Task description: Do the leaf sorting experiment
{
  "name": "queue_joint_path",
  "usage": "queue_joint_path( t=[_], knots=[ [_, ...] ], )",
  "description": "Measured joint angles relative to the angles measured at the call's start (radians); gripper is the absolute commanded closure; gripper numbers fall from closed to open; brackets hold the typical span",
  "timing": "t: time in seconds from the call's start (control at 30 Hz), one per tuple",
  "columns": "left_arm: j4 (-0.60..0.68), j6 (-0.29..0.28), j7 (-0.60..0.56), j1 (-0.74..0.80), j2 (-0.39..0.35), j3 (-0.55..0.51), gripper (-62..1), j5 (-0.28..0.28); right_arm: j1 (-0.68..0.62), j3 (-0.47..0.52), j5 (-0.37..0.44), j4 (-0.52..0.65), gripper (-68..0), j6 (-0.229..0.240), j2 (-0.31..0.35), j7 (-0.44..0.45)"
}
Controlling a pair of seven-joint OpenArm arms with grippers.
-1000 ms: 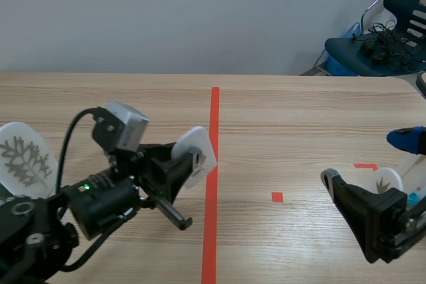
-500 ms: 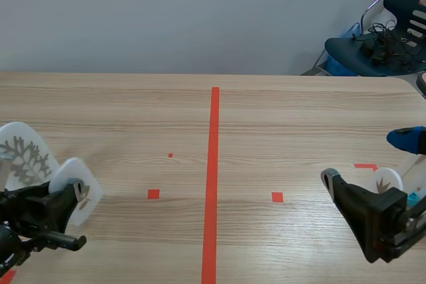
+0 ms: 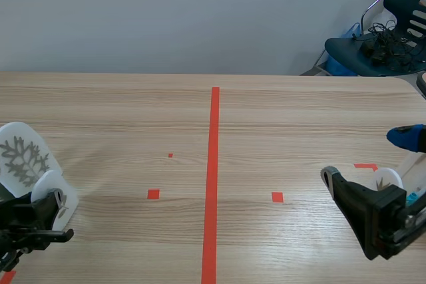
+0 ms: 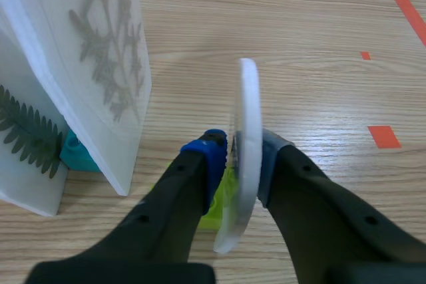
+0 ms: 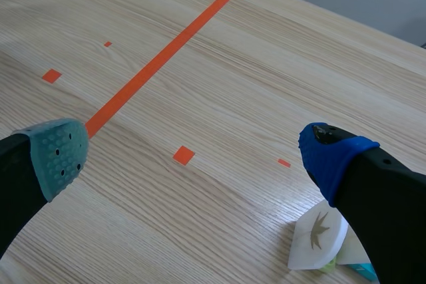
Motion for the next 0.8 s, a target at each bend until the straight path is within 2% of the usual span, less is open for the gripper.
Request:
queue_joint_path(
  t=[0.1,0.13,0.23,0.33,0.4,0.47,0.53,0.6,0.67,0.73,0.77,0.8],
  knots=[
    [0.002,0.0,0.007,0.0,0.0,0.0,-31.0,0.0,0.0,0.0,0.0,0.0,-67.9,0.0,0.0,0.0],
    [0.009,0.0,0.008,0.003,0.0,0.0,-33.2,0.0,0.0,0.0,0.0,0.0,-67.9,0.0,0.0,0.0],
    [0.071,-0.003,0.021,0.028,0.003,-0.015,-33.6,0.0,0.0,0.0,0.0,0.0,-67.9,0.0,0.0,0.0],
    [0.186,-0.014,0.04,0.074,0.008,-0.068,-33.6,0.0,0.0,0.0,0.0,0.0,-67.9,0.0,0.0,0.0],
    [0.283,-0.05,0.106,0.114,0.002,-0.121,-33.7,-0.008,0.0,0.0,0.0,0.0,-67.9,0.0,0.0,0.0],
    [0.391,-0.136,0.182,0.172,-0.014,-0.181,-33.7,-0.089,0.0,0.0,0.0,0.0,-67.9,0.0,0.0,0.0],
    [0.505,-0.26,0.236,0.241,-0.034,-0.24,-33.7,-0.176,0.0,0.0,0.0,0.0,-67.9,0.0,0.0,0.0],
    [0.611,-0.374,0.253,0.306,-0.043,-0.292,-35.4,-0.232,0.0,0.0,0.0,0.0,-67.9,0.0,0.0,0.0],
    [0.707,-0.436,0.253,0.345,-0.042,-0.334,-43.3,-0.275,0.0,0.0,0.0,0.0,-67.9,0.0,0.0,0.0],
    [0.788,-0.484,0.253,0.349,-0.042,-0.371,-56.9,-0.277,0.0,0.0,0.0,0.0,-67.9,0.0,0.0,-0.001],
    [0.824,-0.484,0.252,0.343,-0.045,-0.38,-62.3,-0.277,0.0,0.0,0.0,0.0,-67.9,0.0,0.0,0.0],
    [0.853,-0.484,0.251,0.336,-0.053,-0.38,-62.3,-0.278,0.0,0.0,0.0,0.0,-67.9,0.0,0.0,-0.001]
  ],
)
